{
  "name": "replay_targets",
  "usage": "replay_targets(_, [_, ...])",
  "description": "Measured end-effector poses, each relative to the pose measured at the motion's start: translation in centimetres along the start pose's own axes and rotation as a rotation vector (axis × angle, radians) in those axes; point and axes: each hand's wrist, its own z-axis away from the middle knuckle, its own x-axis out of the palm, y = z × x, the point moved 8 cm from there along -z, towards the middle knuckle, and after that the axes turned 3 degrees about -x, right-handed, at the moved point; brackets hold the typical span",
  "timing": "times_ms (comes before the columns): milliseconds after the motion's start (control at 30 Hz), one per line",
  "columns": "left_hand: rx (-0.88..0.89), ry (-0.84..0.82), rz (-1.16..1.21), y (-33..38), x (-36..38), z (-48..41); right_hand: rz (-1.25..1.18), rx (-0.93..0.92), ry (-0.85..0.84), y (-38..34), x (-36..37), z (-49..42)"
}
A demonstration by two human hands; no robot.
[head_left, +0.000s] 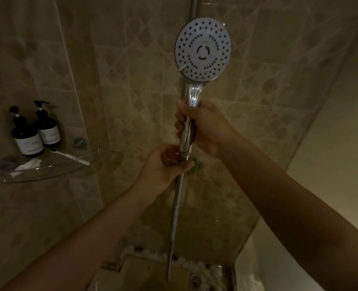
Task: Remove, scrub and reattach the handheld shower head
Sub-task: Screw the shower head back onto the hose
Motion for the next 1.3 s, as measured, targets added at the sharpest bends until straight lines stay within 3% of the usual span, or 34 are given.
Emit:
replay_targets(133, [-0.093,-0.156,0.123,-0.5,2.4,-0.3,0.084,-0.030,-0.025,-0.4,-1.7,-0.2])
replay_targets(333, [-0.134,-0.207,0.146,-1.8,4.2,-0.4,0.120,-0.013,-0.036,0.0,-3.4,-0.1])
replay_targets(733, [-0.058,-0.056,0.136,-2.2,5.3,-1.2,0.203,-0.054,0.048,-0.5,-5.9,0.6])
replay_targets(900, [-0.008,0.008,0.020,-2.3,5.7,-2.0,0.203,-0.059,0.039,-0.5,-6.5,1.0])
replay_targets(1300, [-0.131,-0.164,0.154,-3.6,6.5,-1.6,0.101,-0.032,0.043,0.1,-7.8,1.0])
